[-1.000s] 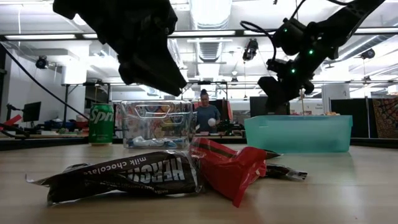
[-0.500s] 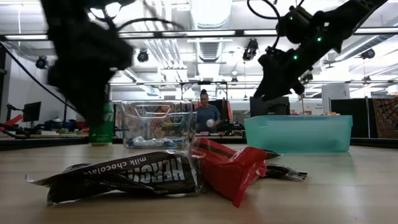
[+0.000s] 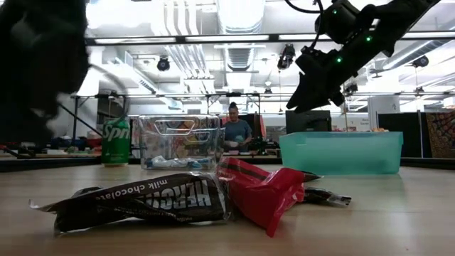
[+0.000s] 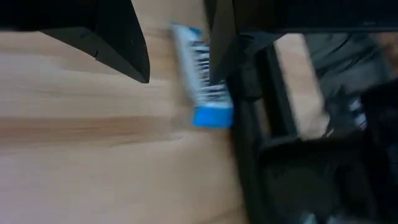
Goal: Sort candy
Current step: Put the white candy into the transparent bin
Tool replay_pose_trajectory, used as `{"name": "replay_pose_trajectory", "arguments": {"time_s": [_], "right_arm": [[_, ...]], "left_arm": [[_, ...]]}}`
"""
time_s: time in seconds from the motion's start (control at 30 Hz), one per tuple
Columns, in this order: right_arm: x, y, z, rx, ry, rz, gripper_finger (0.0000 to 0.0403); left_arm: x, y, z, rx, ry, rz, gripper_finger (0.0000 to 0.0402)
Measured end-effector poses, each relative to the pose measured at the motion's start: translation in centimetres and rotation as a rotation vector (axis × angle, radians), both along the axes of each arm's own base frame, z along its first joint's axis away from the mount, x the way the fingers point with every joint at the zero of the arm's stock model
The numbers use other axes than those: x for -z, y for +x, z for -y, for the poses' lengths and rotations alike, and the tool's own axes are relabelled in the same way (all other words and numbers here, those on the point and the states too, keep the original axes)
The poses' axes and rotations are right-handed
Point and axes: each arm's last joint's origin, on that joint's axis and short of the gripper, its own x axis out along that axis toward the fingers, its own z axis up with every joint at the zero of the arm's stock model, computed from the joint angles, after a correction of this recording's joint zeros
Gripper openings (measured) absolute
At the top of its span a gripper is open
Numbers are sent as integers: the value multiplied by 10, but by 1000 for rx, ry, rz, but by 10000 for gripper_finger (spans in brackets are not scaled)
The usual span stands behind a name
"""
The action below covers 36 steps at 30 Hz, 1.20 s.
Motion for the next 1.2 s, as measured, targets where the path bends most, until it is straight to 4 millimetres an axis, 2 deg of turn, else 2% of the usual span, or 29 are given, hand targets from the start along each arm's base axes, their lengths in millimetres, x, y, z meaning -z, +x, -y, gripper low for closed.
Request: {"name": "replay_pose_trajectory", "arguments": {"time_s": [0.1, 0.23, 0.33, 0.5, 0.73, 0.83, 0.97, 1.07, 1.2], "right_arm": [[0, 1, -3, -13, 0, 0, 191], [0, 3, -7, -32, 0, 0, 192], [0, 3, -10, -41, 0, 0, 192], [0, 4, -11, -50, 0, -1, 192], [0, 4, -11, -50, 0, -2, 192], [0, 4, -11, -51, 0, -3, 192], [0, 5, -15, -93, -4, -5, 192], [0, 9, -25, -212, 28, 13, 192], [0, 14, -48, -420, 86, 72, 192]], "left_arm": [[13, -13, -2, -51, -14, -74, 142], [30, -22, -1, -65, -45, -50, 131], [36, -27, -1, -74, -50, -36, 124], [32, -24, 6, -60, -23, -25, 101], [22, -9, 19, 34, 17, 111, 30], [16, -1, 26, 94, 61, 199, 7], [0, 17, 40, 224, 129, 371, 9], [-19, 38, 53, 383, 193, 563, 6], [-53, 70, 72, 698, 316, 835, 2]]}}
